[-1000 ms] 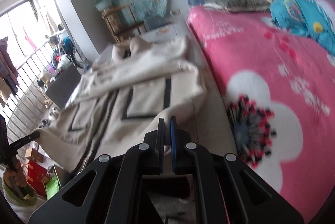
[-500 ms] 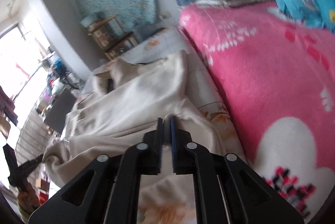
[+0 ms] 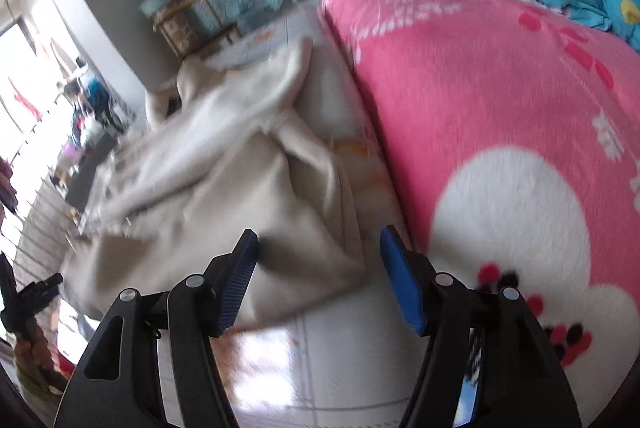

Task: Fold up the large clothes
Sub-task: 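Lift the hem with both tools and fold it up over the sleeves, then open both tools and release the folded hem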

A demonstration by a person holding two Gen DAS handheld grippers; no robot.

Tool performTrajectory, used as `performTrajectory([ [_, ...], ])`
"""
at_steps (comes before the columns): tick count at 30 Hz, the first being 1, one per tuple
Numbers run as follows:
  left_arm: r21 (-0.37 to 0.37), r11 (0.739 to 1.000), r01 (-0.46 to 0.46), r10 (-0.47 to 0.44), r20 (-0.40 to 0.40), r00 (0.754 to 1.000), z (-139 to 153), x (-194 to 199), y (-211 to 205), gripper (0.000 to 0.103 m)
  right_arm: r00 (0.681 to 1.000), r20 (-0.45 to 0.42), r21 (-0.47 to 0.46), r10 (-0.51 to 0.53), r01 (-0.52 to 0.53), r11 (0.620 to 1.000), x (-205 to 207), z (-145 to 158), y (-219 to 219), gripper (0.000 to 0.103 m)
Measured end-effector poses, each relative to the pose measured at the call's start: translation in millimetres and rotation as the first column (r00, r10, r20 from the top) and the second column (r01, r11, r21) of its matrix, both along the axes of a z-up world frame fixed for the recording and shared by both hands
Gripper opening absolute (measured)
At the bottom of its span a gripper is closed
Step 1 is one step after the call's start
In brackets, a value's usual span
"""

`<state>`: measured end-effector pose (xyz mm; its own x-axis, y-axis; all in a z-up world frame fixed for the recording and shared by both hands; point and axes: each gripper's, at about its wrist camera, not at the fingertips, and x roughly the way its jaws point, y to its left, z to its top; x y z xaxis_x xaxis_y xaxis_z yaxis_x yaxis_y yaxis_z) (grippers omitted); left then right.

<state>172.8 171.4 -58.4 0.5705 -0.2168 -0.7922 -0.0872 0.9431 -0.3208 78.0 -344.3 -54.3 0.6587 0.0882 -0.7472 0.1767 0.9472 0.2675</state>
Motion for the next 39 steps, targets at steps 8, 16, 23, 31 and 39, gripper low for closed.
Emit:
performTrajectory([
  [8,0.286,0.958,-0.008,-0.010,0.063,0.998,-0.6,-8.7,-34.4,0.018,1.000,-0.008,-0.144,0.031,-0.031,0.989,10.1,2.3,20.6,0.020],
  [16,0.365,0.931,0.025,-0.095,0.176,0.980,54.7,-44.1,-39.9,0.007,0.996,0.072,-0.109,0.059,-0.051,0.993,-20.7,46.1,27.2,0.013],
  [23,0.266,0.962,0.066,-0.081,0.046,0.996,42.7,-81.2,-7.7,0.009,0.999,-0.014,0.054,0.033,-0.032,0.998,-66.1,21.4,6.0,0.020],
  [31,0.214,0.977,0.010,-0.039,0.134,0.990,57.2,-89.9,11.3,0.018,0.999,0.052,-0.058,-0.014,0.017,0.998,-86.1,43.0,16.5,0.043],
  [39,0.236,0.953,0.192,-0.217,0.087,0.972,42.0,-45.5,-60.7,0.023,0.986,-0.016,-0.186,0.164,-0.164,0.969,-30.7,31.7,84.0,0.047],
])
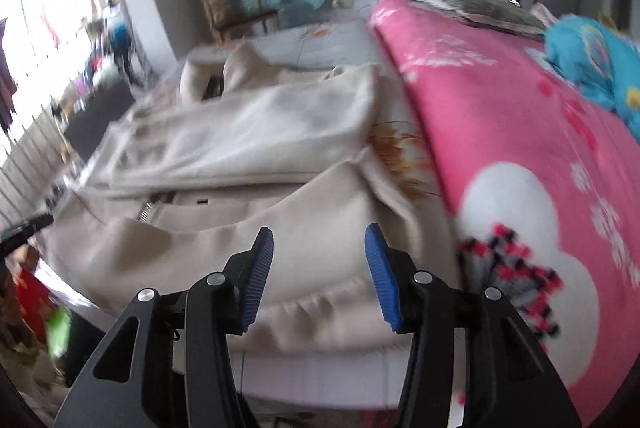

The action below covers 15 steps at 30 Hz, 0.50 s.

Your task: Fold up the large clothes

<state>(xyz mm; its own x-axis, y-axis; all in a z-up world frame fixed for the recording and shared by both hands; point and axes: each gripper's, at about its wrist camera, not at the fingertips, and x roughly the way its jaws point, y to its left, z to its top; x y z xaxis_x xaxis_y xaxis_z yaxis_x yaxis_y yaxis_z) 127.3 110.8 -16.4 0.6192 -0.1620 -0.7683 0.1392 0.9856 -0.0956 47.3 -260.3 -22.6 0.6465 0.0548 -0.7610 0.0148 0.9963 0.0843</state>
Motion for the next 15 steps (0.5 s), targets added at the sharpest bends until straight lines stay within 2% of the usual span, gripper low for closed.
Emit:
performTrajectory([
  [4,0.110,0.994,0.025,-0.020,-0.047,0.999,-29.4,20.0,-26.0,0.023,0.998,-0.058,-0.069,0.022,-0.026,0.997,30.4,-22.1,13.0,0.047],
  [6,0.176,0.984,0.030,-0.029,-0.004,1.000,-33.3,21.6,-35.8,0.022,0.994,-0.103,-0.115,0.023,-0.035,0.993,41.7,-36.7,17.2,0.041],
  [7,0.195,0.980,0.033,-0.035,0.005,0.999,-33.7,22.1,-39.7,0.012,0.995,-0.094,-0.129,0.033,-0.045,0.991,41.2,-38.9,20.0,0.034],
  [8,0.226,0.974,0.033,-0.038,0.017,0.999,-33.8,21.0,-43.9,0.003,0.994,-0.093,-0.124,0.054,-0.066,0.990,40.3,-37.8,22.4,0.016],
  [9,0.248,0.968,0.036,-0.044,0.027,0.999,-34.5,19.1,-46.9,0.003,0.994,-0.095,-0.131,0.053,-0.065,0.989,39.6,-36.4,24.2,0.007],
  [11,0.262,0.964,0.037,-0.051,0.048,0.998,-31.5,14.5,-48.2,0.001,0.996,-0.076,-0.149,0.040,-0.051,0.988,36.3,-31.2,26.1,0.004],
  [15,0.212,0.977,-0.019,-0.020,0.179,0.984,11.3,-0.8,-32.6,0.001,0.999,0.052,-0.137,0.003,0.005,0.991,22.4,5.4,22.4,0.003],
])
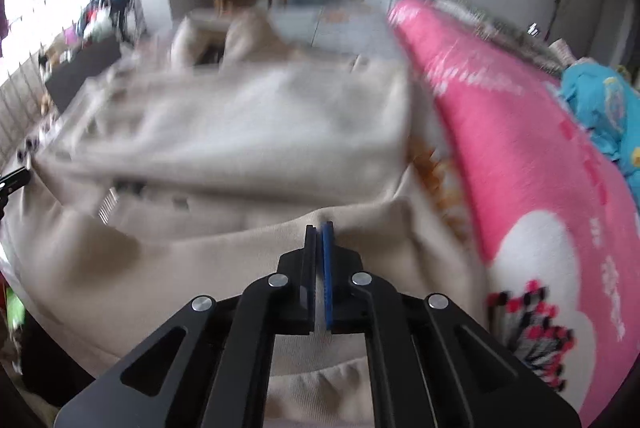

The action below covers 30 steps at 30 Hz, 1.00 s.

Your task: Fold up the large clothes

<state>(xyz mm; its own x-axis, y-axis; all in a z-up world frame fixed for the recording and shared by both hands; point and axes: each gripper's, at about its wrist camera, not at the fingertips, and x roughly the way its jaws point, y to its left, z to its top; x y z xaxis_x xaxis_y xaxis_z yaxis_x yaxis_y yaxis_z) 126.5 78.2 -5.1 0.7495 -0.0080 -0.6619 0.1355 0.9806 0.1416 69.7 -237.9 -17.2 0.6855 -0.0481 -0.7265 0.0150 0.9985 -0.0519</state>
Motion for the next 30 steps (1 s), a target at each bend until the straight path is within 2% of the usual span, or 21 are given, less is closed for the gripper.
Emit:
performTrajectory([
  [2,-0.049,0.999,-0.015,0.017,0.035,0.999,16.6,3.9,9.8,0.001,0.999,0.049,0.020,-0.020,0.019,1.000,-1.8,15.4,-4.1,0.003],
  [4,-0.063,0.998,-0.026,0.029,0.045,0.999,17.3,11.3,14.1,0.001,0.998,0.051,0.018,-0.033,0.032,0.999,7.2,13.6,-6.4,0.003],
  [8,-0.061,0.997,-0.043,0.044,0.011,0.999,-6.1,33.9,11.4,0.001,0.999,0.011,0.020,-0.048,0.047,0.999,28.7,-8.5,-9.3,0.003],
  [13,-0.029,0.998,-0.057,0.057,0.013,0.998,-24.2,43.4,5.6,0.001,0.998,-0.011,-0.006,-0.065,0.065,0.998,39.4,-25.0,-7.9,0.003],
  [19,0.050,0.997,-0.052,0.053,-0.004,0.999,-45.9,47.3,-2.5,0.001,0.997,-0.018,-0.082,-0.075,0.074,0.994,48.9,-43.9,-0.1,0.003],
  [24,0.178,0.982,-0.057,0.057,0.005,0.998,-55.6,48.5,-18.8,0.002,0.998,-0.003,-0.193,-0.065,0.063,0.979,48.5,-44.9,14.8,0.003],
  [27,0.203,0.978,-0.054,0.056,-0.005,0.998,-54.9,49.4,-21.5,0.002,0.998,-0.006,-0.162,-0.057,0.055,0.985,41.0,-34.5,11.6,0.013],
  [29,0.202,0.978,-0.053,0.056,-0.012,0.998,-53.3,50.4,-20.7,0.002,0.998,0.019,-0.111,-0.053,0.055,0.992,30.2,-21.5,8.2,0.023],
  [30,0.203,0.978,-0.053,0.056,-0.013,0.998,-53.0,50.1,-20.7,0.002,0.998,0.033,-0.085,-0.047,0.050,0.995,24.5,-15.0,7.8,0.024],
])
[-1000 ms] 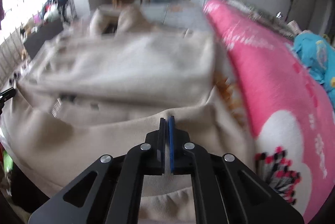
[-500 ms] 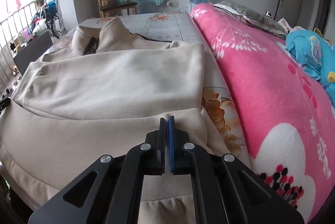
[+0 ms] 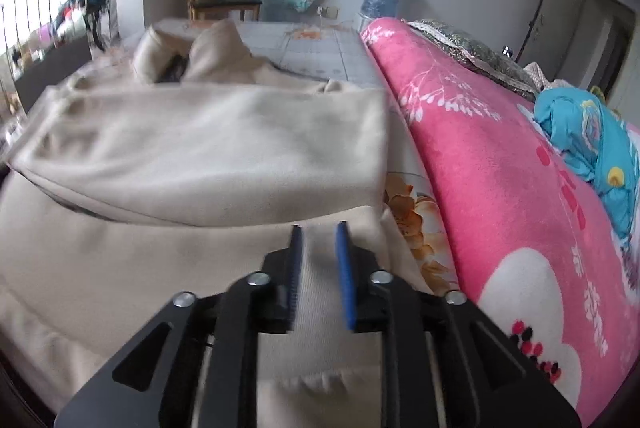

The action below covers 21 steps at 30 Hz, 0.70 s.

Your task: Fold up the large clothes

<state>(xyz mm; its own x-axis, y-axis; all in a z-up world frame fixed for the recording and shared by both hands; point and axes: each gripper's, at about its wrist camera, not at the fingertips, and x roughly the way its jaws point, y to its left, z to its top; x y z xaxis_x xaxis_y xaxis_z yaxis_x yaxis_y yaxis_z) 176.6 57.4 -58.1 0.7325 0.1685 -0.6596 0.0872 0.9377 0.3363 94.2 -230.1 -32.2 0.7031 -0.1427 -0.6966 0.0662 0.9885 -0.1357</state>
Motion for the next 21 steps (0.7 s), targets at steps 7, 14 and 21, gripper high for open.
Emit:
performTrajectory([
  [7,0.012,1.000,0.001,-0.001,-0.008,1.000,0.1,1.7,-1.6,0.002,0.959,0.059,0.244,0.277,-0.283,0.928,-26.8,25.8,47.7,0.025],
  [14,-0.021,1.000,0.009,-0.010,-0.042,0.999,3.7,4.7,3.6,0.002,0.829,-0.048,0.270,0.557,-0.526,0.806,-19.9,-11.9,133.0,0.025],
  [21,-0.247,0.968,0.037,-0.056,-0.069,0.996,21.9,0.5,30.9,0.007,0.840,-0.090,0.272,0.536,-0.497,0.824,5.2,-34.6,135.6,0.021],
])
